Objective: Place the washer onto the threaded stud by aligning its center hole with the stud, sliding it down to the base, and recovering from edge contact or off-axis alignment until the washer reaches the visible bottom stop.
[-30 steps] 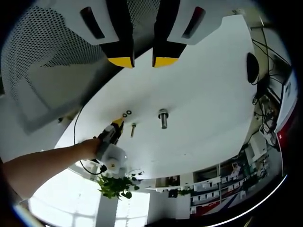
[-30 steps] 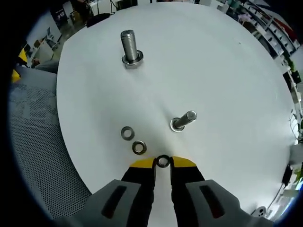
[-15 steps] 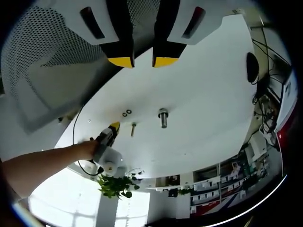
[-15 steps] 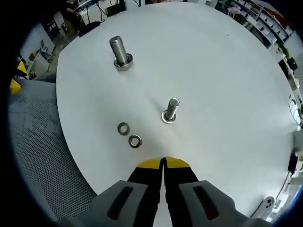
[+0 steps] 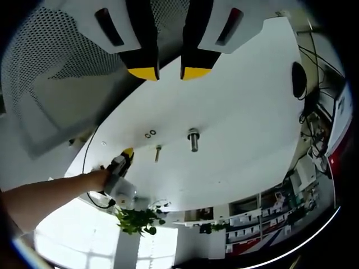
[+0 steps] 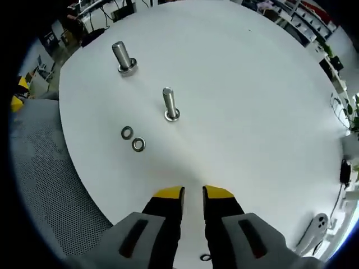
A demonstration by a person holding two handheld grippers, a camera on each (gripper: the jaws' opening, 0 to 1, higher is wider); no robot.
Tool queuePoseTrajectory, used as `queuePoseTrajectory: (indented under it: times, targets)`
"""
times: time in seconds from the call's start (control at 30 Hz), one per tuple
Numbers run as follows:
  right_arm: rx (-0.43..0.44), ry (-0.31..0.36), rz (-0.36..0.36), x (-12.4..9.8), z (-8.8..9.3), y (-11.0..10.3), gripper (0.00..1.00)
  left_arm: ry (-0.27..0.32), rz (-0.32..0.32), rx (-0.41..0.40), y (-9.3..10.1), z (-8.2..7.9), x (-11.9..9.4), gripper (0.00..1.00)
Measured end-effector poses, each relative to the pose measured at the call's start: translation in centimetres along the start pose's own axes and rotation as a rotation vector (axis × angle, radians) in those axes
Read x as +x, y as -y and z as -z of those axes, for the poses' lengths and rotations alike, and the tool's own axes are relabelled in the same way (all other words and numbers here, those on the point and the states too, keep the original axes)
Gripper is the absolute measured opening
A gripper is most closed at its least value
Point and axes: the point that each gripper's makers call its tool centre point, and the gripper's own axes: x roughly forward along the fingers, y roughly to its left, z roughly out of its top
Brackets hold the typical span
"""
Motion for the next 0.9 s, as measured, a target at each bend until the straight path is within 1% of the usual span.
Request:
queuePoseTrajectory:
  times: [0.07, 0.1, 0.2, 0.27, 0.4, 0.57, 0.67, 0.77, 0.87, 0.9]
  targets:
    - [0.040, -0.003, -0.002, -0.3, 1.4, 0.4, 0.19, 0.002, 0.000, 0.000, 0.0, 0.0, 0.0, 0.13]
    - [0.052, -0.011, 0.001, -0.4, 2.4, 0.7, 0.20, 0.003, 0.000, 0.000, 0.0, -0.1, 0.0, 0.13]
    - [0.070, -0.040, 0.013, -0.6, 4.7, 1.4, 0.22, 0.003, 0.001, 0.000, 0.0, -0.1, 0.0, 0.13]
    - [0.097, -0.046, 0.016, -0.8, 5.7, 1.8, 0.23, 0.003, 0.002, 0.001, 0.0, -0.1, 0.0, 0.13]
    - [0.142, -0.047, 0.014, -1.1, 6.7, 2.0, 0.26, 0.002, 0.003, 0.002, 0.0, -0.1, 0.0, 0.13]
    - [0.149, -0.045, 0.011, -1.3, 7.4, 1.8, 0.27, -0.003, 0.007, 0.004, 0.1, 0.0, 0.0, 0.13]
    - [0.154, -0.056, 0.011, -1.4, 8.1, 1.8, 0.28, -0.004, 0.008, 0.006, 0.1, 0.0, 0.0, 0.13]
    - [0.174, -0.066, 0.006, -1.6, 8.8, 1.6, 0.29, -0.005, 0.008, 0.005, 0.1, 0.0, 0.0, 0.13]
    - [0.197, -0.062, 0.003, -1.6, 9.4, 1.6, 0.29, -0.004, 0.007, 0.005, 0.1, 0.0, 0.0, 0.13]
    - [0.200, -0.070, 0.004, -1.6, 9.9, 1.6, 0.29, -0.003, 0.007, 0.005, 0.1, 0.0, 0.0, 0.13]
